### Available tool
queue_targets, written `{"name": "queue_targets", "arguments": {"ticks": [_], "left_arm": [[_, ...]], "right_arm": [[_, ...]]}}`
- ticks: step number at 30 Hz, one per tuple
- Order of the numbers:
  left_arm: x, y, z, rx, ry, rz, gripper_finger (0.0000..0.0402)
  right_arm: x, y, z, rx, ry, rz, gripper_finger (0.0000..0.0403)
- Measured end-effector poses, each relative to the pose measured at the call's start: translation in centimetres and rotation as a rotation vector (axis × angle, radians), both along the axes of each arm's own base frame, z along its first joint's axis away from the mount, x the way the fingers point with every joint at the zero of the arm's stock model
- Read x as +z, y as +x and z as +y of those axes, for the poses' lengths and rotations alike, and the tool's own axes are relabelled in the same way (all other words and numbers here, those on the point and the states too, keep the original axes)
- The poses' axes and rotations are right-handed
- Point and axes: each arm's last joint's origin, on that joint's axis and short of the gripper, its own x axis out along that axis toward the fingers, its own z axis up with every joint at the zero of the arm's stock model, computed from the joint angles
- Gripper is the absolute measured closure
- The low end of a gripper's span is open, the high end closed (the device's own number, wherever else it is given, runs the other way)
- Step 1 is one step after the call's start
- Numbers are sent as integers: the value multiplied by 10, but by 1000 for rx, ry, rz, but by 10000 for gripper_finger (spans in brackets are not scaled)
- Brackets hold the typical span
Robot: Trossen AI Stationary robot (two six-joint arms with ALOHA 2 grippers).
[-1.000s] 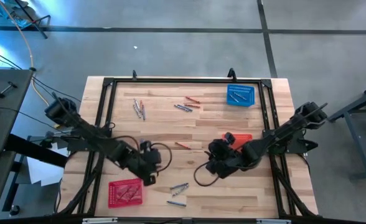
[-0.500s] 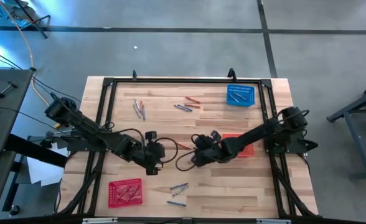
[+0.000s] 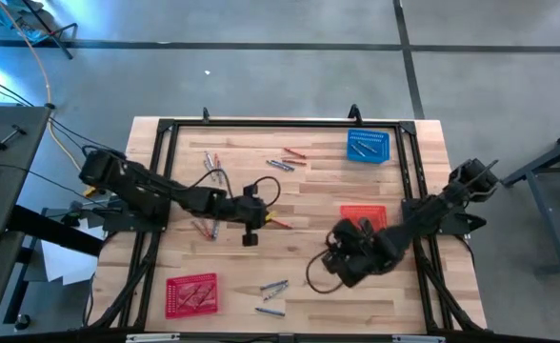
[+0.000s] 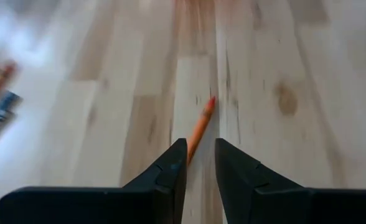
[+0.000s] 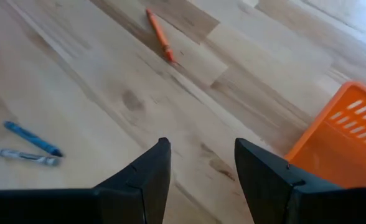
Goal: Sort crayons
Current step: Put the orange crayon into the red bin
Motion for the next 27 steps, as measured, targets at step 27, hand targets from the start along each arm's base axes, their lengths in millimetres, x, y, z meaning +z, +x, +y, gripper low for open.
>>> {"name": "queue_targets", "arguments": {"ticks": [27], "left_arm": [[-39,61,17,-124,138,224,236]], "right_arm": [[-1,-5,12,15,22,-26,231]]}}
